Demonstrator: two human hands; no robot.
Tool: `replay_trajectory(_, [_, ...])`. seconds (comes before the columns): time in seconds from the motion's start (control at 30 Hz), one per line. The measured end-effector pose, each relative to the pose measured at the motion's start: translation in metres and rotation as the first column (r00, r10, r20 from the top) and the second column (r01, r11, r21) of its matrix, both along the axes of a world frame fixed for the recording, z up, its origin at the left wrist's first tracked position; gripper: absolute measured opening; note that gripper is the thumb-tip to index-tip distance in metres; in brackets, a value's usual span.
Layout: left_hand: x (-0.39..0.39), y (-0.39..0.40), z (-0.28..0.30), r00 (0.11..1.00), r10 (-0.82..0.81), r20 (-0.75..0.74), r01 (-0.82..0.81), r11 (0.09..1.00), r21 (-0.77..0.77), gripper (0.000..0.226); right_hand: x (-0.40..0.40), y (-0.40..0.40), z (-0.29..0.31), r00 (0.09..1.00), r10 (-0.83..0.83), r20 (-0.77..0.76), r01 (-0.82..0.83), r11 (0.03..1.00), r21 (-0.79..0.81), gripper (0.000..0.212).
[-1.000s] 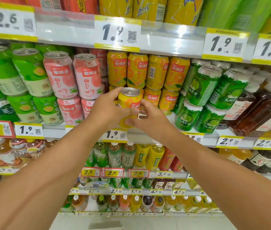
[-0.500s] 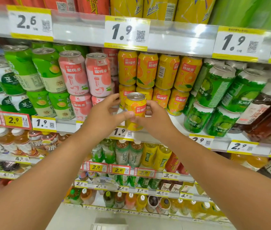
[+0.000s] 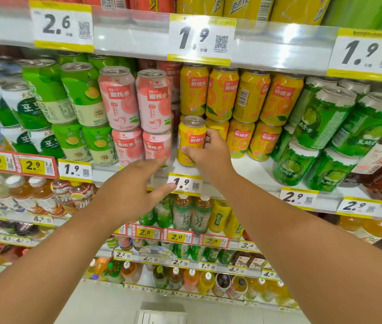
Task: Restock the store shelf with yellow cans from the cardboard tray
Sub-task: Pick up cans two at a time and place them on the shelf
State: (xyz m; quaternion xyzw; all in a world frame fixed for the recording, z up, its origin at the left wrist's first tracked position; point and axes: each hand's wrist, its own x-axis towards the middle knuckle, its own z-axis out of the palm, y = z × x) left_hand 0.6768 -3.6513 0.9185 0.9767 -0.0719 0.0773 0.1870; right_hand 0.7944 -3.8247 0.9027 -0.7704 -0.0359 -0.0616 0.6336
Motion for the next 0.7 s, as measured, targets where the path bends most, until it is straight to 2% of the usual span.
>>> replay_trajectory(0.33, [0.001,0.001,-0.012,0.998,-0.051,0.041,0.036,0.951,0.308,0.084,0.003,0.005,-0.014,1.0,-0.017,0.018,0.019,0.996,-0.086,0.053])
replay_trajectory(0.5, [-0.001,-0.007,-0.025,1.0,-0.021,0.009,0.017,0.948,0.317,0.088,0.0,0.003,-0.015,0.997,0.019,0.071,-0.006,0.985,-0.172,0.054])
replay_trajectory(0.7, [-0.007,-0.01,-0.032,1.0,-0.013,0.013,0.008,0.945,0.326,0.084,-0.003,-0.004,-0.018,0.996,0.077,0.044,-0.064,0.969,-0.238,0.053])
